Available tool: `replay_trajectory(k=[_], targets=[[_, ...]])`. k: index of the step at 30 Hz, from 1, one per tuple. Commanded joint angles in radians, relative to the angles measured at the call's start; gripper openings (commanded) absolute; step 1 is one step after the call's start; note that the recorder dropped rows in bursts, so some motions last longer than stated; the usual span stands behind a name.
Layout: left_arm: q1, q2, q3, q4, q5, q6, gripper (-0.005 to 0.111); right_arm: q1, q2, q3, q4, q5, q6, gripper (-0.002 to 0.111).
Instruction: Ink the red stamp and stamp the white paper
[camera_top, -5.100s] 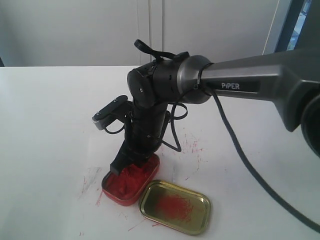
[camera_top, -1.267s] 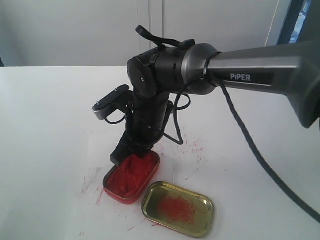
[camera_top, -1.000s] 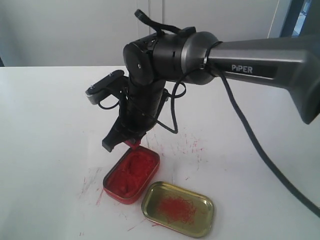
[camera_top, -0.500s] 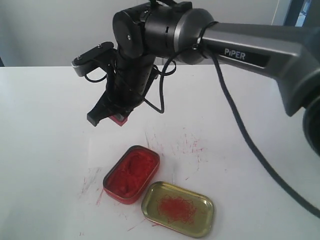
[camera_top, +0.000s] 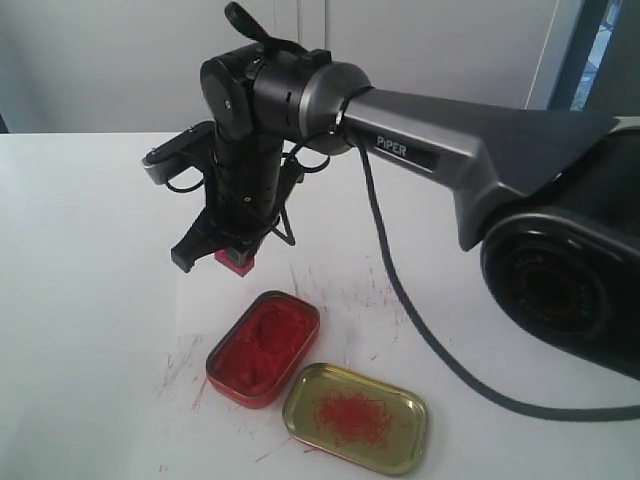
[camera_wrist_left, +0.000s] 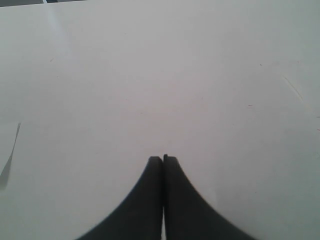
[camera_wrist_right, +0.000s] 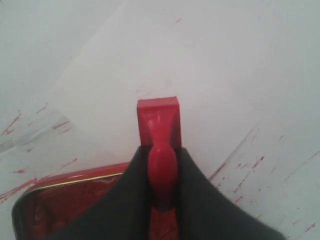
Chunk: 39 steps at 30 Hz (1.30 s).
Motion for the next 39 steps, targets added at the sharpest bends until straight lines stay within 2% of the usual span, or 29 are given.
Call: replay_trajectory(k=[1,15,39], targets=[[0.002,0.007,-0.004,0.001,0.002,0.0,0.0,0.0,0.036,-0.058,0.0,0.037,0.0,0.0],[0.002,0.007,-0.004,0.001,0.002,0.0,0.0,0.0,0.151,-0.186,0.007,0.077,-0.03,0.0],[0.002,0.007,-0.004,0.001,0.002,0.0,0.0,0.0,0.184,-0.189,0.009,0.086,-0.034,0.0]])
